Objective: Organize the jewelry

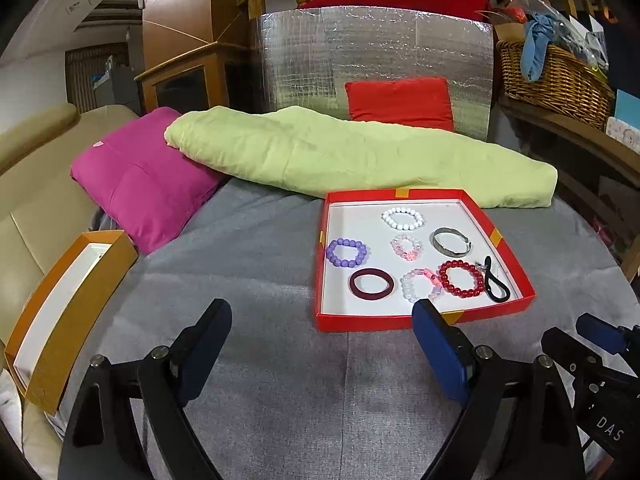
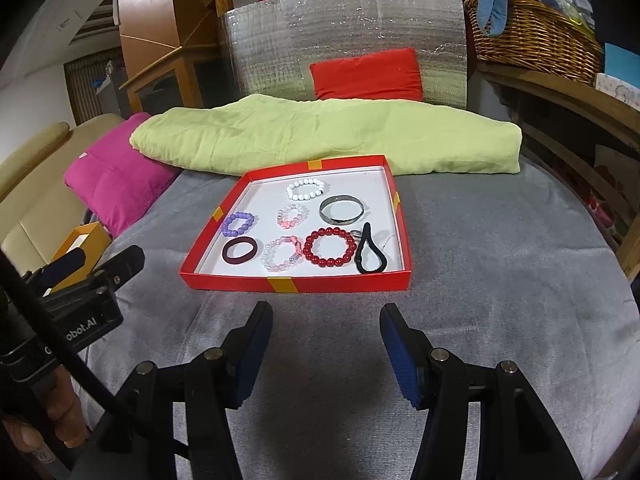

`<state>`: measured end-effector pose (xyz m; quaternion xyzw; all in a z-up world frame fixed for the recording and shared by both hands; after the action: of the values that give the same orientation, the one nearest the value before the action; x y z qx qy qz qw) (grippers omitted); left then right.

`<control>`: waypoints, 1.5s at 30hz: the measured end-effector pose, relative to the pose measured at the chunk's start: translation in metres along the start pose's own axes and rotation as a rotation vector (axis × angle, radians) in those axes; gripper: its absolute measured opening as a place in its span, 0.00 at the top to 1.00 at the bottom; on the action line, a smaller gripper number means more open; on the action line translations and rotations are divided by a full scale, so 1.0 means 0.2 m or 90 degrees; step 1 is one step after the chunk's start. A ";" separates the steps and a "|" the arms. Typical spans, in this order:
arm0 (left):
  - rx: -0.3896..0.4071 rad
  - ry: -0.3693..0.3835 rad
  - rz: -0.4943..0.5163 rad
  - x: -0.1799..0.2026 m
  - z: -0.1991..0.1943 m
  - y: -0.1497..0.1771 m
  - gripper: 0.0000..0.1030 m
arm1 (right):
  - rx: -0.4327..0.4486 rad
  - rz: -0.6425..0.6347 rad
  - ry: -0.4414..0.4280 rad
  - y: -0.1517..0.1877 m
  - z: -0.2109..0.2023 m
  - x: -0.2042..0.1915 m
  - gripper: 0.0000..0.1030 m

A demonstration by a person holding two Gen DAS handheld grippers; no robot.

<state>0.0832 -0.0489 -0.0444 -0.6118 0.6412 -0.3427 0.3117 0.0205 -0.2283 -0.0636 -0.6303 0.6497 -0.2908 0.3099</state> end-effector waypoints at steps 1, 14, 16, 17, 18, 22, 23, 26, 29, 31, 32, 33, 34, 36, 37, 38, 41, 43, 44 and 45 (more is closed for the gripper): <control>0.001 -0.001 -0.001 0.00 0.00 0.00 0.11 | 0.001 0.000 0.001 0.00 0.00 0.00 0.42; -0.002 -0.011 -0.002 -0.04 0.00 0.00 0.11 | -0.001 -0.005 -0.001 0.00 0.02 -0.04 0.42; -0.005 -0.010 -0.005 -0.05 0.01 0.01 0.11 | 0.003 -0.005 0.000 0.00 0.01 -0.04 0.42; -0.004 -0.011 -0.006 -0.05 0.01 0.00 0.11 | 0.004 -0.006 0.001 0.00 0.01 -0.04 0.42; -0.004 -0.014 -0.005 -0.06 0.01 0.00 0.11 | 0.005 -0.006 0.002 0.00 0.01 -0.04 0.42; -0.003 -0.014 -0.005 -0.06 0.01 0.00 0.11 | 0.008 -0.009 0.007 0.00 0.01 -0.05 0.42; -0.004 -0.014 -0.005 -0.06 0.01 0.01 0.11 | 0.008 -0.010 0.009 0.00 0.01 -0.05 0.42; -0.006 -0.015 -0.004 -0.06 0.01 0.01 0.11 | 0.009 -0.013 0.010 0.00 0.01 -0.05 0.42; -0.008 -0.014 -0.004 -0.06 0.01 0.01 0.11 | 0.007 -0.012 0.009 0.00 0.01 -0.05 0.42; -0.009 -0.013 -0.004 -0.06 0.02 0.01 0.11 | 0.008 -0.011 0.009 0.00 0.01 -0.05 0.42; -0.010 -0.012 -0.004 -0.06 0.02 0.01 0.11 | 0.007 -0.012 0.009 0.00 0.01 -0.05 0.42; -0.010 -0.014 -0.005 -0.07 0.02 0.01 0.11 | 0.007 -0.012 0.008 0.00 0.02 -0.05 0.42; -0.010 -0.014 -0.005 -0.07 0.02 0.01 0.11 | 0.007 -0.012 0.008 0.00 0.02 -0.05 0.42; -0.011 -0.011 -0.004 -0.07 0.02 0.01 0.11 | 0.007 -0.012 0.008 0.00 0.02 -0.06 0.42; -0.012 -0.012 -0.004 -0.07 0.02 0.01 0.11 | 0.007 -0.012 0.008 0.00 0.02 -0.06 0.42; -0.012 -0.012 -0.004 -0.07 0.02 0.01 0.11 | 0.007 -0.012 0.009 0.00 0.02 -0.06 0.42; -0.012 -0.010 -0.003 -0.07 0.02 0.01 0.11 | 0.007 -0.012 0.009 0.00 0.02 -0.06 0.42; -0.012 -0.010 -0.003 -0.07 0.02 0.01 0.11 | 0.008 -0.012 0.009 0.00 0.02 -0.06 0.42; -0.012 -0.010 -0.003 -0.07 0.02 0.01 0.11 | 0.008 -0.012 0.009 0.00 0.02 -0.06 0.42; -0.013 -0.009 -0.005 -0.07 0.02 0.01 0.11 | 0.008 -0.013 0.009 0.00 0.02 -0.06 0.42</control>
<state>0.0859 -0.0351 -0.0495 -0.6198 0.6403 -0.3326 0.3086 0.0247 -0.2170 -0.0655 -0.6326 0.6438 -0.3025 0.3064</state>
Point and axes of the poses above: each gripper's, at about its wrist camera, not at the fingertips, and z roughly the way its jaws point, x to its right, y to its underside, the point moved 7 cm from there along z, roughly the way its jaws point, and after that the axes turned 5 degrees about -z, right-handed, at the moved point
